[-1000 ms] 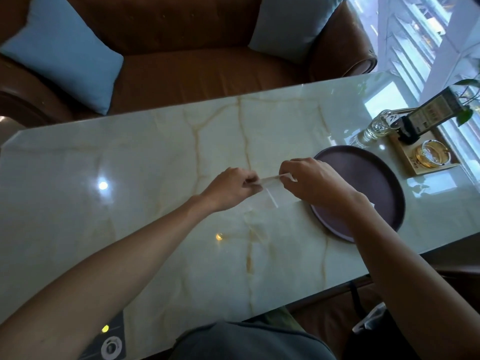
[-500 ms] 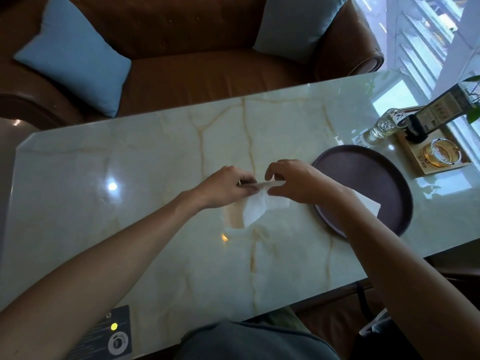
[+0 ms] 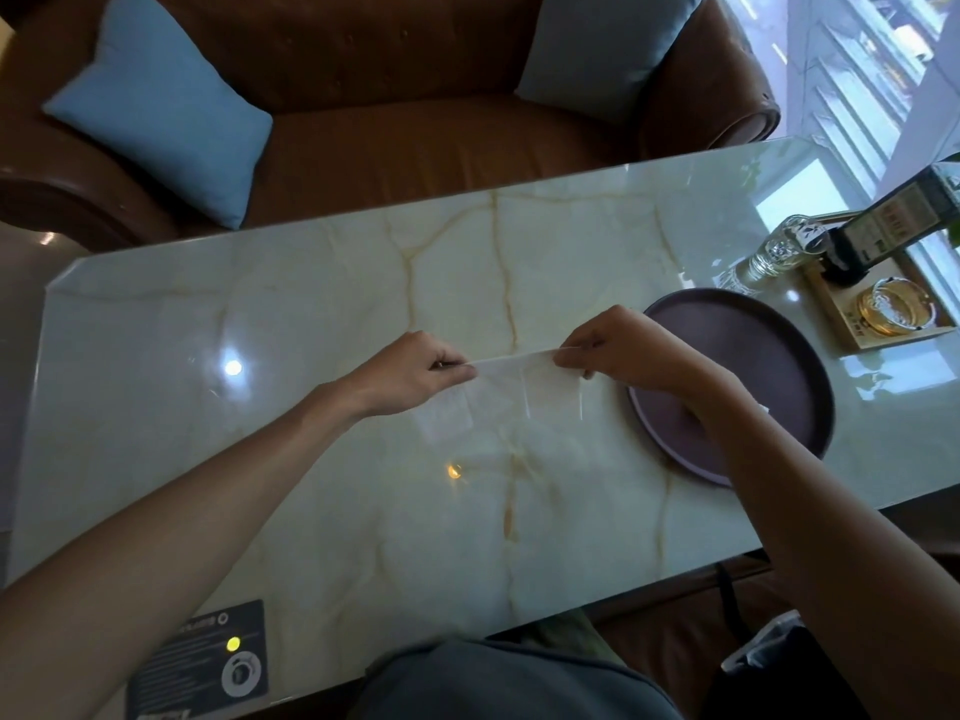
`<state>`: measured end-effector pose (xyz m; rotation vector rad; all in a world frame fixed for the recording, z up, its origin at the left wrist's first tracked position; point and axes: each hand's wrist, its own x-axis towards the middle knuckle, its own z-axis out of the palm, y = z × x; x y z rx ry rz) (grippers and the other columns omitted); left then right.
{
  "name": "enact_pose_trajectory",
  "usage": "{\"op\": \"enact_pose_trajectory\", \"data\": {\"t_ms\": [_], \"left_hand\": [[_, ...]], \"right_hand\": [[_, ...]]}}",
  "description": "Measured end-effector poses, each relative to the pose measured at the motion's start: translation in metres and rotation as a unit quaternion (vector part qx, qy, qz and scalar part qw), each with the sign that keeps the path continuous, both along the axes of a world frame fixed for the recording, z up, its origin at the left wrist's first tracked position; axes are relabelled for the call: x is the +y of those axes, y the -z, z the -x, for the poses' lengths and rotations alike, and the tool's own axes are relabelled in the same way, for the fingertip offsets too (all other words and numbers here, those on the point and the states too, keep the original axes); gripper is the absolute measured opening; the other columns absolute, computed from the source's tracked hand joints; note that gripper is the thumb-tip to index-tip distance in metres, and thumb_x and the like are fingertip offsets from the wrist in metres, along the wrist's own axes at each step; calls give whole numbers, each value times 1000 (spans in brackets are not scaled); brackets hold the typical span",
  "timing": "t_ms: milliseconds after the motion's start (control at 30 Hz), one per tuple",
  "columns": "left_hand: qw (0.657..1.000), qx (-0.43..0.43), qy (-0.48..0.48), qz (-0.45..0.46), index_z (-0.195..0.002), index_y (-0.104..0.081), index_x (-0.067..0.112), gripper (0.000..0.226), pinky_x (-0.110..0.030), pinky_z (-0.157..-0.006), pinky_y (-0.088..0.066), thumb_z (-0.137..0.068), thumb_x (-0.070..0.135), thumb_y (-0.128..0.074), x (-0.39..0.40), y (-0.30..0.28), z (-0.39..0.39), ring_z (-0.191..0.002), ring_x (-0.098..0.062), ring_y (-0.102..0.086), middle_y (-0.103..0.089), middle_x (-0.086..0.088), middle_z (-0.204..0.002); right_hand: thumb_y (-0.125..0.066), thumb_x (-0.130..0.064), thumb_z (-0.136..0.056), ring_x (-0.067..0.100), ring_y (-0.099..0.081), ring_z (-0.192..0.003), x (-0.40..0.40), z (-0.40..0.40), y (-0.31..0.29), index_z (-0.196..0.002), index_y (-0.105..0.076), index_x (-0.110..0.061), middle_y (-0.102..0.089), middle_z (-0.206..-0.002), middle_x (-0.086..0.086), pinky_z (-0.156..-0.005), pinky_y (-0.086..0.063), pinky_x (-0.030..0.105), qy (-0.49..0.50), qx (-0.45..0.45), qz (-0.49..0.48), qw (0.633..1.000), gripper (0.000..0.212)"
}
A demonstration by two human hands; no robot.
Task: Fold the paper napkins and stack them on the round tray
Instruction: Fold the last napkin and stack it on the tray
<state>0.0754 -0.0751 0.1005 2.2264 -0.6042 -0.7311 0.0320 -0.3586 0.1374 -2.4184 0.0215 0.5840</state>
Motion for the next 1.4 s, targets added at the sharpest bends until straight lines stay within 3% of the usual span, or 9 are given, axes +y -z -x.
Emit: {"op": "enact_pose_trajectory", "data": {"t_ms": [167,333,400,500,567,633,733,1067,1400], "left_hand": [[999,-2,15,-36,-94,-80,20,23,-34,-70,-49,-97,37,-66,16,11,1,-67,-7,-56,-73,-9,-79],[986,-17,80,-146,-86,-65,10,28,-30,-77,-49,-94,37,-68,35,22,-7,-74,-8,-65,-71,4,-80],[980,-41,94,-170,-140,-57,16,65,-31,-99,-47,-86,47,-75,25,20,-6,-114,-15,-64,-68,-2,-127],[992,-43,87,-80,-159,-24,28,105,-30,-119,-29,-76,58,-79,-14,9,0,-147,-15,-34,-34,1,-162],[994,-48,91,-40,-152,-39,28,84,-26,-113,-34,-82,54,-76,-44,4,3,-142,-14,-43,-46,3,-156],[996,-43,79,-7,-108,-68,30,18,-15,-83,-42,-92,38,-71,-64,2,5,-107,-14,-66,-72,9,-110],[997,-11,51,48,-66,-54,23,34,-19,-52,-27,-97,28,-65,-77,12,10,-52,-4,-41,-46,13,-57],[945,233,-103,205,-105,-75,13,15,-31,-72,-54,-99,22,-65,-76,25,21,-80,-17,-68,-73,-3,-90],[915,265,-205,225,-93,-78,17,16,-29,-65,-54,-99,22,-64,-80,27,26,-76,-19,-71,-76,-5,-88]], "right_hand": [[-74,-31,-91,10,-63,-66,-9,1,-3,-86,-82,-21,-75,-70,2,-74,-51,29,16,-8,7,1000,14],[-70,-34,-91,11,-67,-84,-2,3,-15,-91,-81,-27,-71,-80,-13,-79,-52,28,-33,-43,81,995,13],[-64,-37,-92,16,-67,-90,9,6,-21,-95,-78,-29,-71,-88,-12,-81,-52,30,-81,-58,118,988,16],[-58,-40,-94,19,-66,-90,22,9,-26,-97,-75,-31,-73,-95,-10,-77,-50,32,-135,-71,143,978,20],[-56,-41,-94,18,-65,-88,25,11,-31,-96,-73,-32,-72,-95,-11,-74,-49,32,-142,-78,141,977,19],[-55,-40,-95,17,-65,-86,24,11,-35,-94,-73,-31,-71,-92,-11,-73,-49,32,-139,-86,136,977,20],[-52,-40,-94,19,-64,-85,16,10,-36,-93,-71,-27,-69,-88,-9,-74,-54,37,-113,-96,133,980,24],[-64,-26,-92,16,-63,-78,2,30,-20,-90,-69,-21,-67,-86,-9,-75,-56,38,-6,-167,58,984,7],[-72,-28,-88,22,-64,-100,25,53,-5,-108,-71,-19,-70,-109,-2,-83,-41,28,-65,-194,84,975,22]]}}
